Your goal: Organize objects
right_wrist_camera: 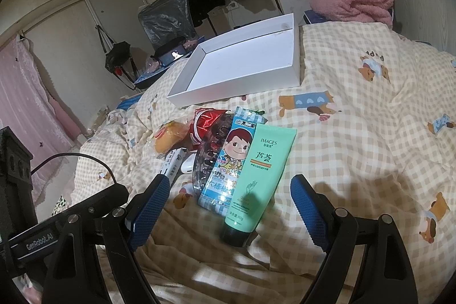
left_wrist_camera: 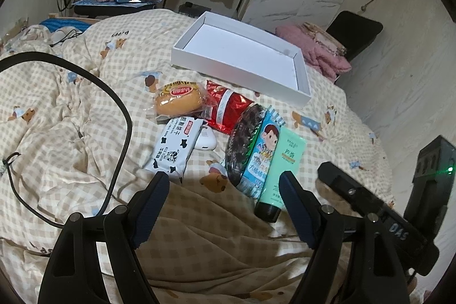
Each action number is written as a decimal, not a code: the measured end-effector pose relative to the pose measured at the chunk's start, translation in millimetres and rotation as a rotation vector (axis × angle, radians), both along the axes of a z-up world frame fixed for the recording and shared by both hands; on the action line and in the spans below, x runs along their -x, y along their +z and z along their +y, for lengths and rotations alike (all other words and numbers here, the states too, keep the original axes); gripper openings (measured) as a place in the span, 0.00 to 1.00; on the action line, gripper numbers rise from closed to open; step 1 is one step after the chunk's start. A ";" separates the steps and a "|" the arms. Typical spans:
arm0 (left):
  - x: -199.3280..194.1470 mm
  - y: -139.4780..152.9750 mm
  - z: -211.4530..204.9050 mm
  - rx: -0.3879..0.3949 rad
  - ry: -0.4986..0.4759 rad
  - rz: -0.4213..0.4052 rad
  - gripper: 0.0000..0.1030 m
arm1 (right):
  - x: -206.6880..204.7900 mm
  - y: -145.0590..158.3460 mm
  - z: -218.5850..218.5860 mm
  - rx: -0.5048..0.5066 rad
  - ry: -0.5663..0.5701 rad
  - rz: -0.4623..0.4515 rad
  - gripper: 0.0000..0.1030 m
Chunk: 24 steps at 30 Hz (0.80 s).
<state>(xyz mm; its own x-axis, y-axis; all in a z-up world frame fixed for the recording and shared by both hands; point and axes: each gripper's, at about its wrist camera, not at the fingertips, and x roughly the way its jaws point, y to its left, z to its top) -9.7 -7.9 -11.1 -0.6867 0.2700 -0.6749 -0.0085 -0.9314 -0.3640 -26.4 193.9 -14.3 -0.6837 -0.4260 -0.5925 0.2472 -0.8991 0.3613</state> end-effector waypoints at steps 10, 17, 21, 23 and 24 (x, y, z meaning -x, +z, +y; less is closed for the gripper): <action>-1.3 -0.3 -2.1 -0.029 -0.008 0.014 0.73 | 2.8 -1.5 3.3 0.031 -0.011 -0.033 0.63; 3.8 -8.0 -13.5 -0.124 -0.019 -0.039 0.68 | -0.5 5.9 7.1 0.072 -0.018 0.013 0.63; 9.0 -19.3 -22.5 -0.256 -0.050 -0.108 0.63 | 1.2 5.8 13.9 0.124 -0.024 -0.004 0.63; 8.4 -19.2 -23.2 -0.233 -0.033 -0.114 0.61 | 2.3 5.1 15.1 0.137 -0.022 -0.018 0.63; 8.0 -17.9 -23.8 -0.229 -0.033 -0.110 0.61 | 3.1 4.7 15.3 0.140 -0.022 -0.024 0.63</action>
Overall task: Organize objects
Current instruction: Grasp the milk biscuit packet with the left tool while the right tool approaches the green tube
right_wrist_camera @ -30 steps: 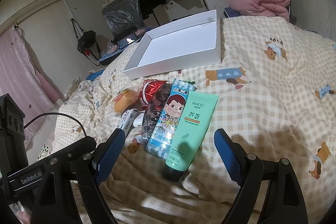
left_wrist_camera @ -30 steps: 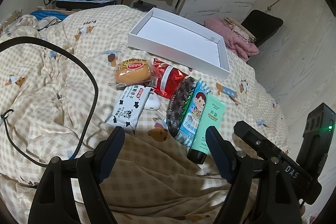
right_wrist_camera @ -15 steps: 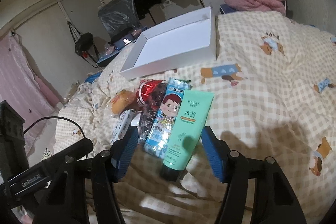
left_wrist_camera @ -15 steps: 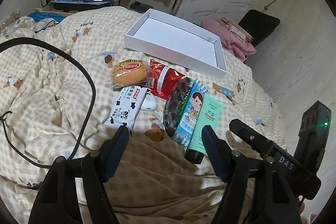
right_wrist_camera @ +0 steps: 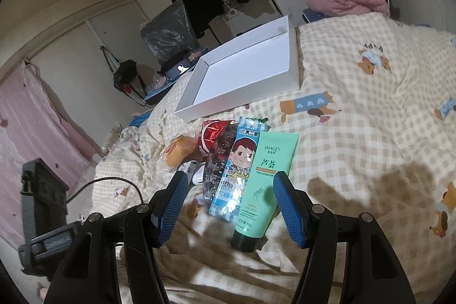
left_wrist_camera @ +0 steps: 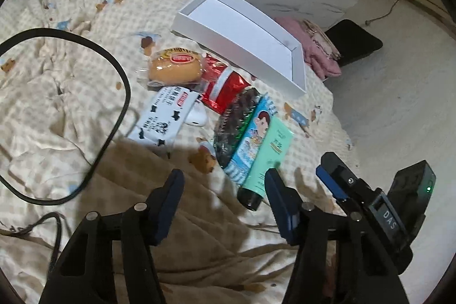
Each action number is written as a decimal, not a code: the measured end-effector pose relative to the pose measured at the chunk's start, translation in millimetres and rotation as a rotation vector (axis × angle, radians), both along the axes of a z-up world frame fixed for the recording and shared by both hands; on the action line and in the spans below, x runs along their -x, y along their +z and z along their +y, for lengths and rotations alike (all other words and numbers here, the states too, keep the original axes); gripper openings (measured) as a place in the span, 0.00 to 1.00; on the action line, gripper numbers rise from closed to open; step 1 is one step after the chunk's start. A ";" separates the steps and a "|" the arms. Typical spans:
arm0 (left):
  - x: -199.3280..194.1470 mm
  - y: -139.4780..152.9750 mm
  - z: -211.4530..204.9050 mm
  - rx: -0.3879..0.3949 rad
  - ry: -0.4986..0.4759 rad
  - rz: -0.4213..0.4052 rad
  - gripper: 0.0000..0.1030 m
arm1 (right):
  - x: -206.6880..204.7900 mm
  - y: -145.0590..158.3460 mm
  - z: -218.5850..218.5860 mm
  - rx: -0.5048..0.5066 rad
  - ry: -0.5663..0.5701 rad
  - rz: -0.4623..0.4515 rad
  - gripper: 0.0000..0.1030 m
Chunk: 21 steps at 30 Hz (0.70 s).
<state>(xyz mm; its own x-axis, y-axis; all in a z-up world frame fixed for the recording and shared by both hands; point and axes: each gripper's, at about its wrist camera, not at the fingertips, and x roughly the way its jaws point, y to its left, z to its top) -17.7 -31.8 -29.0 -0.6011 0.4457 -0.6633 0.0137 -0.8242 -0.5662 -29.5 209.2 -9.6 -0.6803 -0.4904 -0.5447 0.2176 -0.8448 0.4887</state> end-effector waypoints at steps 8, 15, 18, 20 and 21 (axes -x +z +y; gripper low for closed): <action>3.4 12.4 -21.7 -0.093 0.007 0.032 0.68 | 2.8 1.0 3.4 0.018 0.015 0.001 0.63; 45.9 -3.9 -39.3 -0.102 0.010 -0.116 0.68 | 7.3 0.7 10.4 0.097 0.070 -0.028 0.63; 72.8 -18.5 -37.0 0.066 -0.037 -0.219 0.68 | 8.6 0.4 13.5 0.141 0.092 -0.034 0.63; 85.9 -29.9 -39.4 0.097 -0.081 -0.265 0.68 | 9.7 -0.2 15.0 0.151 0.094 -0.037 0.63; 90.0 -33.4 -40.3 0.091 -0.090 -0.280 0.68 | 10.2 -0.7 16.1 0.159 0.093 -0.037 0.63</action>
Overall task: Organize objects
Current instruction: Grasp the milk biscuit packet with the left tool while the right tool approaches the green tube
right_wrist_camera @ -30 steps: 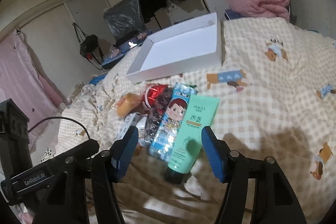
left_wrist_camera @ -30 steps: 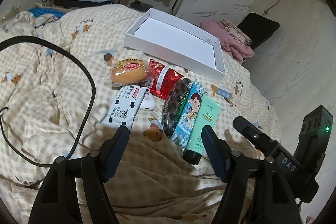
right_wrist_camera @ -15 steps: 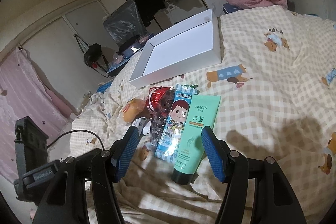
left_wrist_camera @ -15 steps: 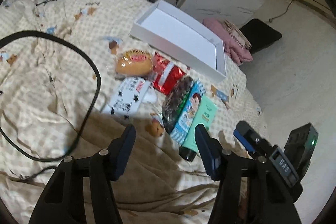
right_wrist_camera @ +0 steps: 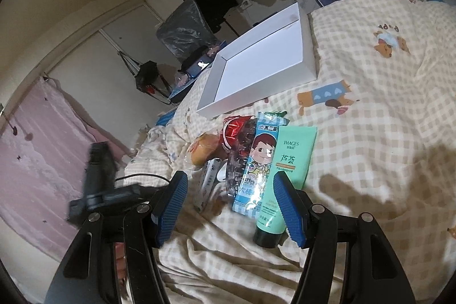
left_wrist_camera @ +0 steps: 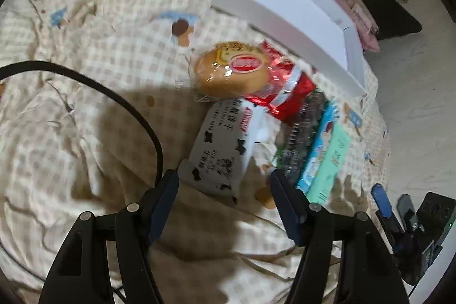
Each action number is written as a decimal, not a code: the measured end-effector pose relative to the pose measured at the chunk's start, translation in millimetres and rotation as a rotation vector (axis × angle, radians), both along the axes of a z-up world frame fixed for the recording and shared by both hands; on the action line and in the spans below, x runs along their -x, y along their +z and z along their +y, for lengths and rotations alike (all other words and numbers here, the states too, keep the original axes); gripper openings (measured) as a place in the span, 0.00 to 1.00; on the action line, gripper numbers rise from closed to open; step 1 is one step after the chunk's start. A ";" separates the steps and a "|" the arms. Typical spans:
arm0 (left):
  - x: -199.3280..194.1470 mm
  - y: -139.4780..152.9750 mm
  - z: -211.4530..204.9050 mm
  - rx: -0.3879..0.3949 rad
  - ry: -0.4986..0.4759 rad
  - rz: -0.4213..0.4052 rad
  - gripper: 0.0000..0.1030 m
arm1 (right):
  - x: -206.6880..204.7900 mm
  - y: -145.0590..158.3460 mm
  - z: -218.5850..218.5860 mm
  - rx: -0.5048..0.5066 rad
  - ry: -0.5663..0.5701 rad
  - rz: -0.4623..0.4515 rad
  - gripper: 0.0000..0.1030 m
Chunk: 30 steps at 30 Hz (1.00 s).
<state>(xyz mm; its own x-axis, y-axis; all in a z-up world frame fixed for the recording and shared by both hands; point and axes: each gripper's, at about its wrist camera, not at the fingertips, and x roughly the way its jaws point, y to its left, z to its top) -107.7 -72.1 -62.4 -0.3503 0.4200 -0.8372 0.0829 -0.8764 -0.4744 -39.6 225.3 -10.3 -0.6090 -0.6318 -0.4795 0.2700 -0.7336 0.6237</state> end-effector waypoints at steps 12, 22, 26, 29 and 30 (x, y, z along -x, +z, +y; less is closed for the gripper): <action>28.0 -10.5 27.7 0.163 -0.104 -0.014 0.61 | 3.3 -2.4 13.2 0.086 -0.005 -0.024 0.63; -14.6 24.7 53.3 0.278 -0.164 0.123 0.47 | 4.6 -2.7 13.2 0.094 0.006 -0.017 0.63; -33.3 49.0 71.1 0.233 -0.129 0.146 0.47 | 4.4 -2.7 13.7 0.101 0.004 -0.016 0.63; -38.0 50.1 80.9 0.297 -0.060 0.057 0.47 | 4.8 -3.4 13.9 0.109 0.019 -0.021 0.63; -45.0 52.2 85.5 0.296 -0.050 0.057 0.47 | 4.7 -3.2 13.9 0.109 0.021 -0.021 0.63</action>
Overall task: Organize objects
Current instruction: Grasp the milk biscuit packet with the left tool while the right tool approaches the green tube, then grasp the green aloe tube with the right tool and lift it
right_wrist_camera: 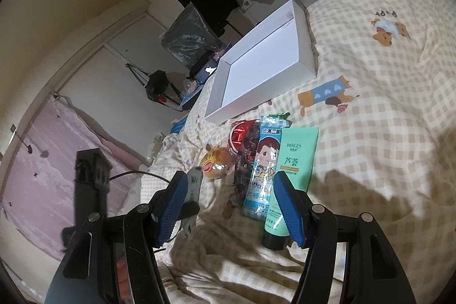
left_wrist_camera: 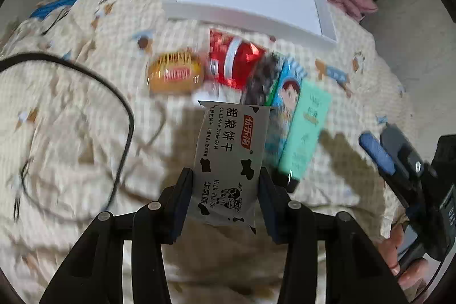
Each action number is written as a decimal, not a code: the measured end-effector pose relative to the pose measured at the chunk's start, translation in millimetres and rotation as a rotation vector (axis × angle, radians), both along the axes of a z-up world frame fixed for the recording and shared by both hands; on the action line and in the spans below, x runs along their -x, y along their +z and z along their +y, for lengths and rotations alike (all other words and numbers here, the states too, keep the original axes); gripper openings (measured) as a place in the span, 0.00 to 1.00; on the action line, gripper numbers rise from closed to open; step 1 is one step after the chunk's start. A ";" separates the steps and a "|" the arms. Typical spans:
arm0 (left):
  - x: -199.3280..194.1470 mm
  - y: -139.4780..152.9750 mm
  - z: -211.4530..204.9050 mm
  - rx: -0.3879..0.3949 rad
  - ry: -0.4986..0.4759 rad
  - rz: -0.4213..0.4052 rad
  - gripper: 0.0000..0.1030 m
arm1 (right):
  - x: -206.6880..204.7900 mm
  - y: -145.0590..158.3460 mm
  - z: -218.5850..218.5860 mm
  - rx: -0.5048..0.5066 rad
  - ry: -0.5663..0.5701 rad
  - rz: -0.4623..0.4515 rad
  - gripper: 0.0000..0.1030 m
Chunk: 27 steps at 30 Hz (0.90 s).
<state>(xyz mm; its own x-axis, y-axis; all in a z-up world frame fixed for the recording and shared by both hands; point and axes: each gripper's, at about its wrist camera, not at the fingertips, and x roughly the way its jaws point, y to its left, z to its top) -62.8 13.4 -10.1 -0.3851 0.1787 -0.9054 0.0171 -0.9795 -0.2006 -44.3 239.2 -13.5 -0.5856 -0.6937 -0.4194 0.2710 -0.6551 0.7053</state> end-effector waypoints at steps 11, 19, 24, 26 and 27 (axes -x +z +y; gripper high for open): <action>12.9 -4.8 18.7 0.246 0.101 0.059 0.47 | 2.6 -6.8 8.2 0.014 -0.036 -0.051 0.63; 15.7 -9.6 -6.8 0.040 0.092 0.167 0.47 | 6.6 -16.4 3.2 -0.029 -0.037 -0.101 0.48; 6.2 -9.2 -4.6 -0.039 0.046 0.248 0.47 | 9.4 -22.9 1.6 -0.077 -0.066 -0.134 0.48; 1.2 -4.5 -4.4 -0.082 0.025 0.273 0.47 | 10.4 -26.8 -0.5 -0.111 -0.083 -0.146 0.48; 1.3 -4.6 -5.0 -0.099 0.014 0.272 0.47 | 11.0 -28.2 -2.1 -0.125 -0.084 -0.151 0.49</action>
<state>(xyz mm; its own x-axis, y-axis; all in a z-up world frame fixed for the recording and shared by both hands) -64.1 8.4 -14.8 -0.6142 0.2535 -0.7473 -0.0367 -0.9552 -0.2938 -55.4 237.1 -41.7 -0.5629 -0.5826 -0.5863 0.1092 -0.7555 0.6459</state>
